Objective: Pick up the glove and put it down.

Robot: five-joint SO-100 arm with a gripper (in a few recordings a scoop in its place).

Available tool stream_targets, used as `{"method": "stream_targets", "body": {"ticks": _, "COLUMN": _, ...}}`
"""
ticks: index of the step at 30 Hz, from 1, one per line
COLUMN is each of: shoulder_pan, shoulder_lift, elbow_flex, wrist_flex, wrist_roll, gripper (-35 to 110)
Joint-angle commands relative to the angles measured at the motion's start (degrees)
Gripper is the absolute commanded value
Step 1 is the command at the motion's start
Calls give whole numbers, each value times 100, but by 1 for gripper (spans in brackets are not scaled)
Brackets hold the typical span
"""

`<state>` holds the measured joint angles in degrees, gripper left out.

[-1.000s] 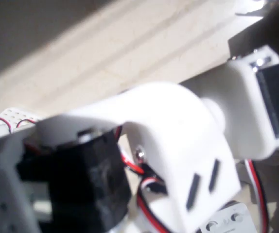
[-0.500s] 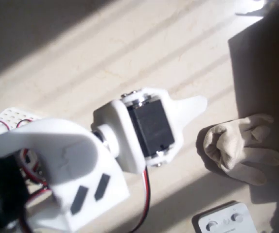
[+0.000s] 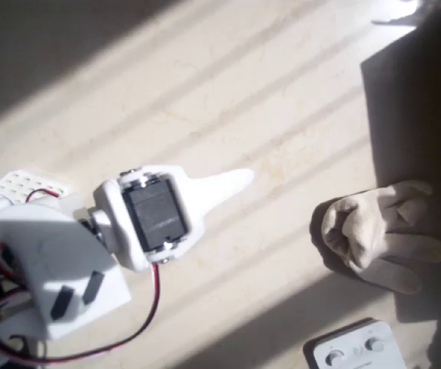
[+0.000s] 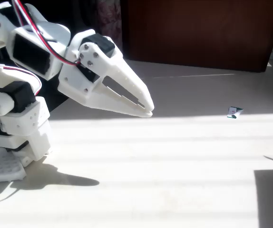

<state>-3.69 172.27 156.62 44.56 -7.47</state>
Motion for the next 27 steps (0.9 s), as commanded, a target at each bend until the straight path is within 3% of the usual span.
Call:
{"method": "stream_targets", "body": {"ticks": 1, "shoulder_pan": 70, "shoulder_lift": 791, "elbow_flex": 466, "wrist_flex": -9, "wrist_roll": -26, "gripper": 0}}
{"method": "stream_targets", "body": {"ticks": 6, "shoulder_pan": 62, "shoulder_lift": 1556, "elbow_flex": 967, "wrist_flex": -9, "wrist_roll": -26, "gripper": 0}}
{"method": "stream_targets", "body": {"ticks": 27, "shoulder_pan": 79, "shoulder_lift": 1582, "elbow_flex": 2092, "wrist_flex": 0, "wrist_roll": -26, "gripper": 0}}
